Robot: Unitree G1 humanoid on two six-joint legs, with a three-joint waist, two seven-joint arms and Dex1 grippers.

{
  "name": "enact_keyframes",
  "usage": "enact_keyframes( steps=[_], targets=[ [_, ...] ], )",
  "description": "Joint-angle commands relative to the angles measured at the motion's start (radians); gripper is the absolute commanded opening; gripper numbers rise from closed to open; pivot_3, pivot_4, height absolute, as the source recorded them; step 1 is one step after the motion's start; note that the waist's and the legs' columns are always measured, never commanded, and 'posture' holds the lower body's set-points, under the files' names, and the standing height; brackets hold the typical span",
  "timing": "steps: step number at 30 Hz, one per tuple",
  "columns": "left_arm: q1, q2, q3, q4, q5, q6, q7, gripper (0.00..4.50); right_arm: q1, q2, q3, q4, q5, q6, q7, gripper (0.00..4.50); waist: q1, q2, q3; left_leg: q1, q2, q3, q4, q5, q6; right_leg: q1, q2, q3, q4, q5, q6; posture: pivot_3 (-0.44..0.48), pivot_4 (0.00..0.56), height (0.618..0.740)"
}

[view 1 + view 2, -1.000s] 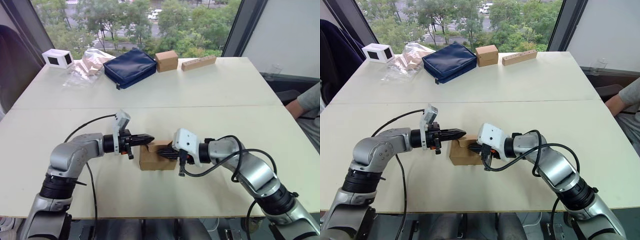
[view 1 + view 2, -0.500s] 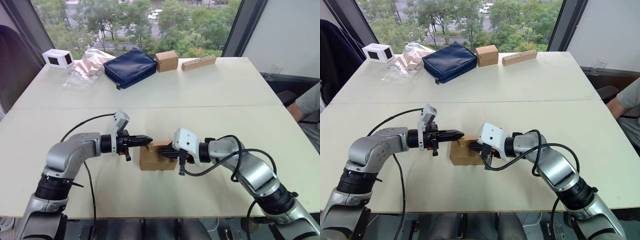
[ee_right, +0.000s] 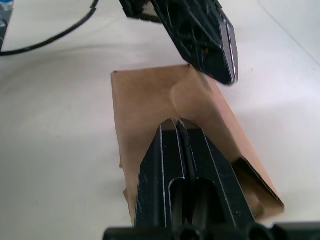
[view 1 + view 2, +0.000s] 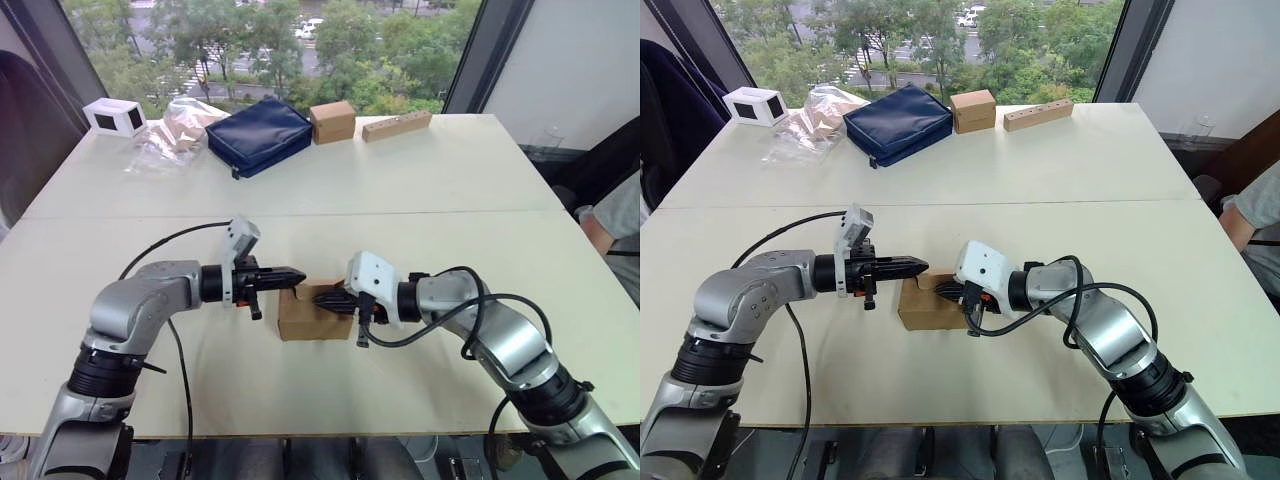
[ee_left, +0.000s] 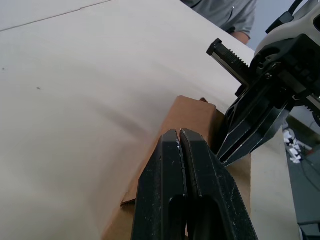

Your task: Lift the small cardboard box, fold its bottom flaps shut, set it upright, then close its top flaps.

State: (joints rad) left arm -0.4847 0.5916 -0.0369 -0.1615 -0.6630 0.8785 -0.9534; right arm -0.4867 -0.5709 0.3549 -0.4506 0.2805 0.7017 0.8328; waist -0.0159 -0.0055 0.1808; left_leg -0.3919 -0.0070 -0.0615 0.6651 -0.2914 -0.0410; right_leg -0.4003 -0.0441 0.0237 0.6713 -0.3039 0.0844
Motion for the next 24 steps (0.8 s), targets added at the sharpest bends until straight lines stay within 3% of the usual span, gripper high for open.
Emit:
enact_keyframes(
  steps=[1,24],
  targets=[
    [-0.004,0.009,0.016,-0.040,-0.010,-0.012,-0.001,0.05,-0.016,0.009,-0.004,-0.022,-0.003,0.002,-0.009,0.00,0.001,0.000,0.000,0.000,0.000,0.000,0.000,0.000,0.000,0.000,0.000,0.000,0.000,0.000,0.000,0.000,0.150,0.740],
    [0.005,0.014,-0.014,-0.042,0.019,-0.036,-0.011,0.05,-0.014,0.011,0.014,-0.017,-0.025,0.075,-0.031,0.00,0.001,0.000,0.000,0.000,0.000,0.000,0.000,0.000,0.000,0.000,0.000,0.000,0.000,0.000,0.000,0.000,0.150,0.740]
  ],
)
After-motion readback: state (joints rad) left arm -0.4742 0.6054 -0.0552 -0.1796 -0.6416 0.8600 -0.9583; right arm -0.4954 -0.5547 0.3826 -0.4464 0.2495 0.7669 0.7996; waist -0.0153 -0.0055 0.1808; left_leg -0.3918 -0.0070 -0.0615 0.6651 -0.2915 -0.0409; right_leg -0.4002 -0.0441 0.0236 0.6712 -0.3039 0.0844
